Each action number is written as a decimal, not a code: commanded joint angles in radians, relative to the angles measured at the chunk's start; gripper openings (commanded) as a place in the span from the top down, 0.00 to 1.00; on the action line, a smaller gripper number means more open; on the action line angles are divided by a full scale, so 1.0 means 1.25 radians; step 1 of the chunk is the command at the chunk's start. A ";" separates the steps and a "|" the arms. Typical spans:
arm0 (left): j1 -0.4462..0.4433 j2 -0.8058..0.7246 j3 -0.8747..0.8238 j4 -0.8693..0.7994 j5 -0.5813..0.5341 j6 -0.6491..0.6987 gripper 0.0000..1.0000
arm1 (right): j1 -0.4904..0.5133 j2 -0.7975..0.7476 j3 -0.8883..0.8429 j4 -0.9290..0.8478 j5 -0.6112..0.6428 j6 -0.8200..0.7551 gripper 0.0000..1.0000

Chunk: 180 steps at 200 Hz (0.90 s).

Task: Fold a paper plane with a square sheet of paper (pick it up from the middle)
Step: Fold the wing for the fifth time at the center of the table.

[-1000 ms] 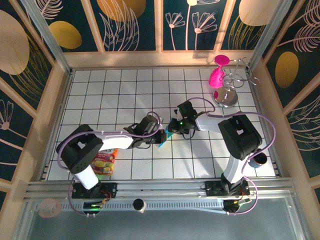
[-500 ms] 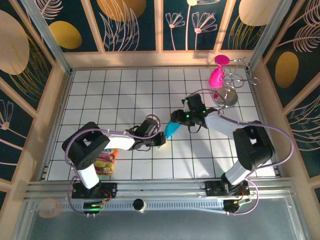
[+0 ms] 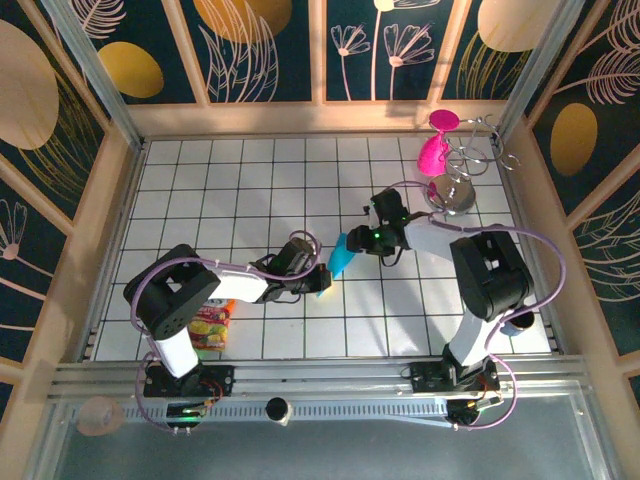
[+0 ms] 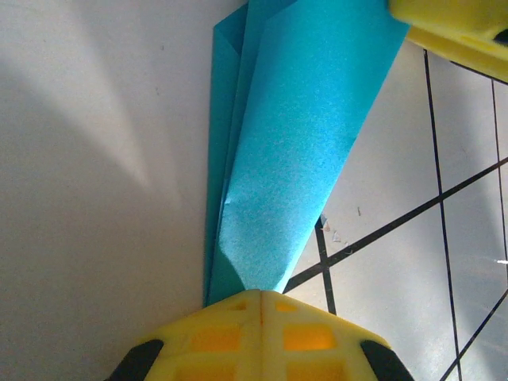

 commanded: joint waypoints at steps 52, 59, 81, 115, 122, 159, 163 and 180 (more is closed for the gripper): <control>0.008 -0.008 -0.028 -0.033 0.010 -0.028 1.00 | 0.053 0.114 0.062 -0.087 0.136 0.001 0.45; 0.009 -0.011 -0.025 -0.032 0.014 -0.027 1.00 | 0.058 0.125 0.066 -0.093 0.151 0.004 0.46; 0.009 -0.037 -0.009 -0.024 0.026 -0.018 1.00 | 0.077 0.154 0.078 -0.113 0.195 0.011 0.46; 0.012 -0.079 0.029 -0.013 0.015 -0.008 0.97 | 0.101 0.185 0.089 -0.129 0.233 0.023 0.46; 0.014 -0.078 0.035 -0.004 0.015 -0.008 0.97 | 0.103 0.189 0.088 -0.129 0.233 0.025 0.46; 0.021 -0.015 0.078 0.005 0.022 -0.019 0.96 | 0.105 0.192 0.086 -0.128 0.234 0.033 0.46; 0.021 -0.006 0.084 0.002 0.022 -0.020 0.96 | 0.104 0.193 0.086 -0.128 0.234 0.033 0.46; 0.022 0.023 0.109 -0.027 0.008 -0.023 0.98 | 0.104 0.192 0.084 -0.128 0.233 0.034 0.46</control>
